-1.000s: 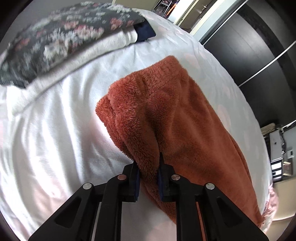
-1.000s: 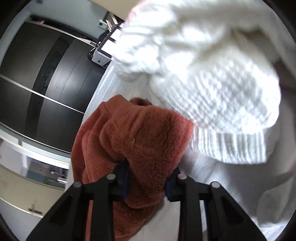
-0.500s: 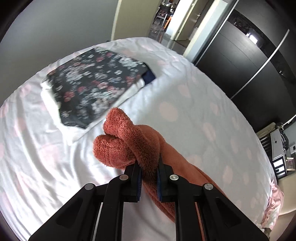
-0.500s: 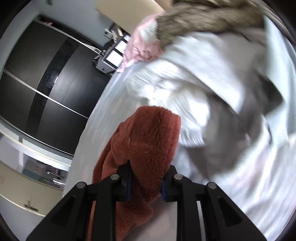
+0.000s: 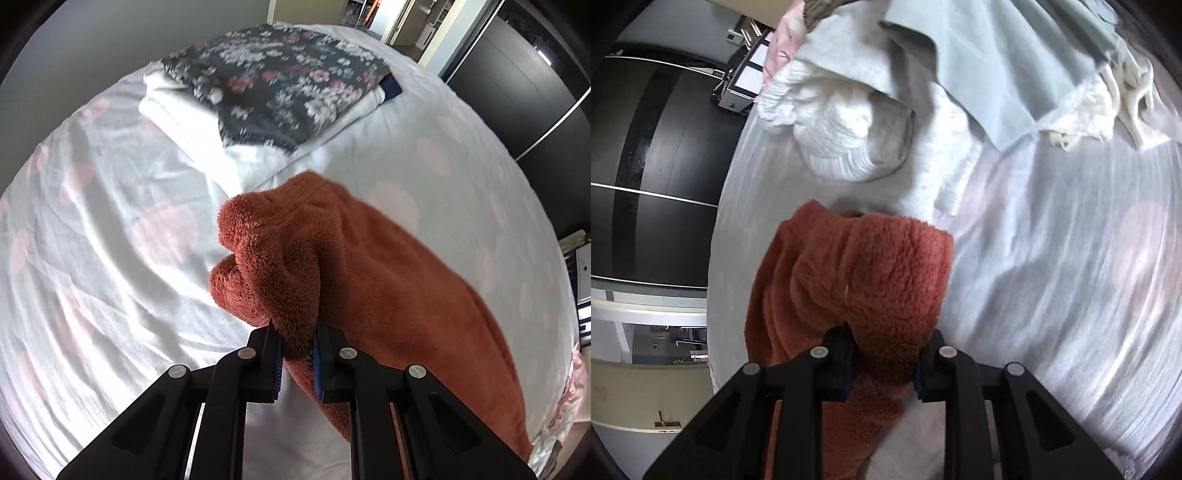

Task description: Fold clothes

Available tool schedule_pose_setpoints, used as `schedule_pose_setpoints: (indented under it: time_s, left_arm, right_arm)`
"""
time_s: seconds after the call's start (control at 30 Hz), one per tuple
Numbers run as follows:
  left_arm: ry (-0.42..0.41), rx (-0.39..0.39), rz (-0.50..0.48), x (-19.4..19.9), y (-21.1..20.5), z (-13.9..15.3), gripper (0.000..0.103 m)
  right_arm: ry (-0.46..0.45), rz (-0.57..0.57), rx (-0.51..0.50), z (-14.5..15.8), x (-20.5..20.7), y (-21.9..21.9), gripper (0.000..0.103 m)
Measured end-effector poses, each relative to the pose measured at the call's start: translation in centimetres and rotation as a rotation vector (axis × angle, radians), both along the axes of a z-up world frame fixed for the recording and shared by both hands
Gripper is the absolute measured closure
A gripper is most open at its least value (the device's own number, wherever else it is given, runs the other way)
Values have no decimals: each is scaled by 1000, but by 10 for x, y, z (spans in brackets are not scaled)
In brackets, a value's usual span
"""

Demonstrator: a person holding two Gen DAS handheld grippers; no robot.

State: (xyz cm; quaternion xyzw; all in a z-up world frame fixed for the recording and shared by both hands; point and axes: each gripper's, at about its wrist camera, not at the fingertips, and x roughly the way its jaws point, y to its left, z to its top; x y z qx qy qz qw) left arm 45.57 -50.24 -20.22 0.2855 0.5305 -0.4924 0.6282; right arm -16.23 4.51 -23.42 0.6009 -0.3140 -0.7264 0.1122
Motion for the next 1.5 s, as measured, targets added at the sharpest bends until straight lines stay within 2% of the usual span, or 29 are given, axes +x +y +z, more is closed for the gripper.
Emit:
schedule_pose_setpoints:
  time_s: [0.1,0.2,0.27,0.3,0.37,0.4,0.6,0.77,0.9,1.03,1.13,1.3,1.43,1.5]
  left_arm:
    - [25,49,26,6,8,-12,86]
    - [45,59,49,12,12,-15,81]
    - [20,71,53,13,15,-15,75]
    - [5,78,56,13,17,-15,73]
    - [-40,90,74,14,22,-13,60]
    - [-57,90,83,14,25,-11,58]
    - [-132,85,125,17,37,2,56]
    - [-207,46,215,31,50,22,55]
    - [-146,-4,217,34,59,36,55]
    - [-121,-38,108,9,58,48,55]
    - [-108,-84,-34,-25,53,57,55]
    - [-94,-128,-300,-89,44,57,55]
    - [-157,-160,-521,-142,43,56,55]
    - [-202,-181,-651,-170,44,55,55]
  right_arm:
    - [6,21,62,4,11,4,75]
    - [-14,20,97,2,14,3,70]
    - [-20,11,115,2,16,5,63]
    - [-18,4,126,4,17,7,61]
    - [-11,-5,124,6,20,10,60]
    - [-7,-10,123,8,22,12,60]
    - [44,-57,102,22,37,29,60]
    - [135,-134,102,44,50,53,59]
    - [200,-64,32,51,58,48,59]
    - [266,56,38,67,67,20,60]
    - [304,144,49,75,66,-2,60]
    - [366,346,-10,76,70,-55,60]
    - [380,534,-13,71,80,-109,60]
    - [399,666,10,72,88,-141,60]
